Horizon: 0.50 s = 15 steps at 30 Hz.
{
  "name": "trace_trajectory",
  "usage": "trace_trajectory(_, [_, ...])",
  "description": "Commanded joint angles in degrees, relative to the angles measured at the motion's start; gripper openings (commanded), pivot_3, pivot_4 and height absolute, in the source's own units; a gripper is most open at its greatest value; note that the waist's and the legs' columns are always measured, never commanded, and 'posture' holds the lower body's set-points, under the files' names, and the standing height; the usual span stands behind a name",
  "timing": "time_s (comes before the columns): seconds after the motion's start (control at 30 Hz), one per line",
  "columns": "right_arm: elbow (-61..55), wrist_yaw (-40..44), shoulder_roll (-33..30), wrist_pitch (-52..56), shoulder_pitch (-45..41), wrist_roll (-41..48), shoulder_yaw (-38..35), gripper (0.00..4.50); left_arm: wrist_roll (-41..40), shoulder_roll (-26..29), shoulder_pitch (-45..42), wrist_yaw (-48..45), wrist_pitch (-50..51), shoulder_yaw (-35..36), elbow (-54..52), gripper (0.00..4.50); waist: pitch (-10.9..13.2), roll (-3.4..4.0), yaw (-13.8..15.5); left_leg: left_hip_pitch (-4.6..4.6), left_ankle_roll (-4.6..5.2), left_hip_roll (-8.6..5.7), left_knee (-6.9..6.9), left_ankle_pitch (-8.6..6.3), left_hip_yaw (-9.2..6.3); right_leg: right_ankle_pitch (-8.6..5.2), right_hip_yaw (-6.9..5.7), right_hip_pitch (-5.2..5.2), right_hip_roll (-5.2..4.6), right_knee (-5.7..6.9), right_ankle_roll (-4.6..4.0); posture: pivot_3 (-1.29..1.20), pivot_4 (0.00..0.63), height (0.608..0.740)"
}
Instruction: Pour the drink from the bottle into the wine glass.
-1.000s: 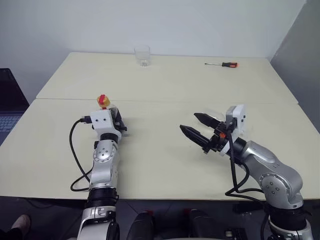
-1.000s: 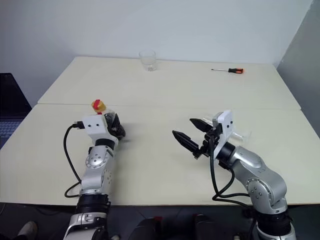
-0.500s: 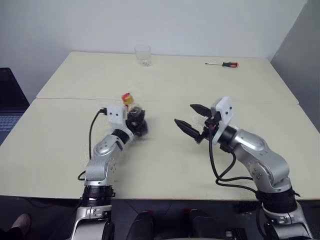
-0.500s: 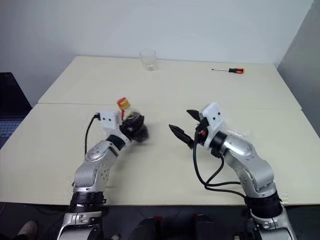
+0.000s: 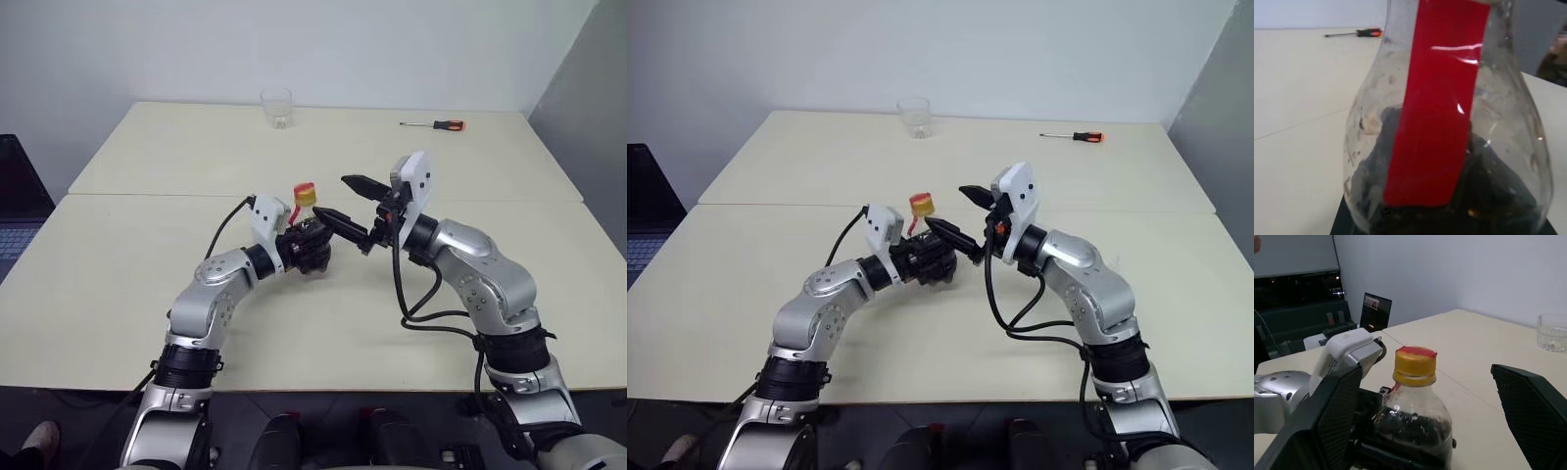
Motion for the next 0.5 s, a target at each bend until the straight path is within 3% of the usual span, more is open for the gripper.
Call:
trace_trajectory(0.03, [-0.11,1.45,0.61,0.31,-2.19,1.77,-1.29,4.50,-0.68,1.47,-1.48,-4.08,-1.78,-0.53,-2.11,1.47,0.03,0.04,-0.01,0.00,0.00,0.00,0.00,0.00,0.00,0.00,0.00,0.00,0.00,0.00,0.00,0.00,0.150,0.740])
trace_trajectory(0.5, [3.34,4.80,0.77,3.33,-5.67,4.12,-2.04,4.50,-0.14,3.60,-2.83,-10.24,-4.09,-0.52,0.91,1.47,0.07,0.10,0.02,-0.01,0.01,0.00,0.00,0.00,0.00,0.00,0.00,-0.01,-0.01,0.00,0.00,0.00,0.150,0.740])
